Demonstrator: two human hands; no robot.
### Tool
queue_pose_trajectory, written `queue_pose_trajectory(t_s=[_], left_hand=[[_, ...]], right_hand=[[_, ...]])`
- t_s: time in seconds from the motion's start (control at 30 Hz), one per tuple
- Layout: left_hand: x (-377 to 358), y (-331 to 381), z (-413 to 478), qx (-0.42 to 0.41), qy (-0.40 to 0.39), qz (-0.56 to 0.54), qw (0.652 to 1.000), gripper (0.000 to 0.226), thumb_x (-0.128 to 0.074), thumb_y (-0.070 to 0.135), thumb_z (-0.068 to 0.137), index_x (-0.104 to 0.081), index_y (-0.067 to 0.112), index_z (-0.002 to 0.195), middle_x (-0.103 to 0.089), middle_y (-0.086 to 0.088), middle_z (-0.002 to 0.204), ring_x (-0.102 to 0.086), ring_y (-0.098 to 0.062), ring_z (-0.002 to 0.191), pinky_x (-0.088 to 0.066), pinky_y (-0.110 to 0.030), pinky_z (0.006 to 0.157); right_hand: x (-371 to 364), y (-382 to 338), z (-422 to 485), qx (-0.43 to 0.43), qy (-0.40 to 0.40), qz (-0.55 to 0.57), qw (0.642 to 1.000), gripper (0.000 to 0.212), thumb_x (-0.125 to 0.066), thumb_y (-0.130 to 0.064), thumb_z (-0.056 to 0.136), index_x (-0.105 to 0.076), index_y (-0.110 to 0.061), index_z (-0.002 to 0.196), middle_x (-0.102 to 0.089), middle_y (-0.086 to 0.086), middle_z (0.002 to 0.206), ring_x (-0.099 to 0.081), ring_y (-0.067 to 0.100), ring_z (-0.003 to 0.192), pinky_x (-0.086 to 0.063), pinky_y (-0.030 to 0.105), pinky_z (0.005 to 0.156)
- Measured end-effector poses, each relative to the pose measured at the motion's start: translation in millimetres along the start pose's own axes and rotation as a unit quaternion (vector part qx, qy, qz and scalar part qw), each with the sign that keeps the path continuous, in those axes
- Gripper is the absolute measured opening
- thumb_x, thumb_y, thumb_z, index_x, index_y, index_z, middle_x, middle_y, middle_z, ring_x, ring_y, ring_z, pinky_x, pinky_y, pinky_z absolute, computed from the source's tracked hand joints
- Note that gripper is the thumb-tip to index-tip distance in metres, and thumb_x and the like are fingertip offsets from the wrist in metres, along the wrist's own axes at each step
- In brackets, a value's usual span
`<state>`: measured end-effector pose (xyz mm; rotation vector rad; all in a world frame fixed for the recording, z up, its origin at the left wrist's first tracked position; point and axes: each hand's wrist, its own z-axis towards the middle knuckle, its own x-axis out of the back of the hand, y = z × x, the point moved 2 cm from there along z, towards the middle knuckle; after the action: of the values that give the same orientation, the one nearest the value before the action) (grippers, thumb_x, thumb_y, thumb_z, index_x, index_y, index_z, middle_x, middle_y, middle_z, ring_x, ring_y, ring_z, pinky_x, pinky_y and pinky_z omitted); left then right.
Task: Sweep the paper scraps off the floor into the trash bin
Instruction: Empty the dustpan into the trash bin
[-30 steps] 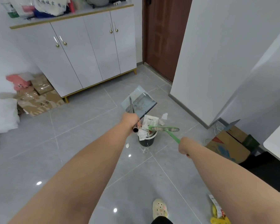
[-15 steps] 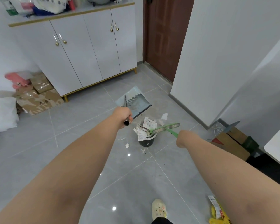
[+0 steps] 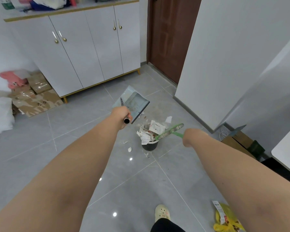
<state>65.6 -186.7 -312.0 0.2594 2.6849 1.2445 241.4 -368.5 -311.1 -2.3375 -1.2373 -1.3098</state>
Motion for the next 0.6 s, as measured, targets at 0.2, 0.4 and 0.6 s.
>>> queue_pose_trajectory(t_s=[0.2, 0.4, 0.6], left_hand=[[-0.1, 1.3, 6.0, 0.012, 0.008, -0.007, 1.0, 0.024, -0.032, -0.008, 0.091, -0.042, 0.009, 0.079, -0.036, -0.006, 0.069, -0.033, -0.009, 0.035, -0.029, -0.007, 0.032], [3.4, -5.7, 9.2, 0.02, 0.007, -0.029, 0.999, 0.024, -0.028, -0.008, 0.091, -0.042, 0.008, 0.08, -0.034, -0.006, 0.069, -0.028, -0.011, 0.05, -0.028, -0.007, 0.032], [10.2, -10.3, 13.5, 0.024, 0.002, -0.058, 0.998, 0.027, -0.026, -0.008, 0.093, -0.036, 0.009, 0.076, -0.032, -0.004, 0.067, -0.034, -0.007, 0.033, -0.026, -0.008, 0.03]], right_hand=[[-7.7, -4.9, -2.4, -0.016, -0.033, -0.007, 0.999, 0.059, -0.042, -0.015, 0.093, -0.023, -0.005, 0.148, -0.04, 0.011, 0.144, -0.048, 0.026, 0.125, -0.043, 0.033, 0.097], [-17.2, -7.7, 5.7, -0.015, 0.003, -0.006, 1.0, 0.043, -0.045, -0.005, 0.092, -0.05, -0.012, 0.134, -0.057, 0.003, 0.124, -0.057, 0.022, 0.112, -0.049, 0.028, 0.083], [-20.9, -8.5, 19.3, -0.008, 0.025, 0.077, 0.997, 0.037, -0.041, -0.004, 0.094, -0.051, -0.004, 0.13, -0.055, 0.009, 0.13, -0.054, 0.027, 0.121, -0.047, 0.033, 0.093]])
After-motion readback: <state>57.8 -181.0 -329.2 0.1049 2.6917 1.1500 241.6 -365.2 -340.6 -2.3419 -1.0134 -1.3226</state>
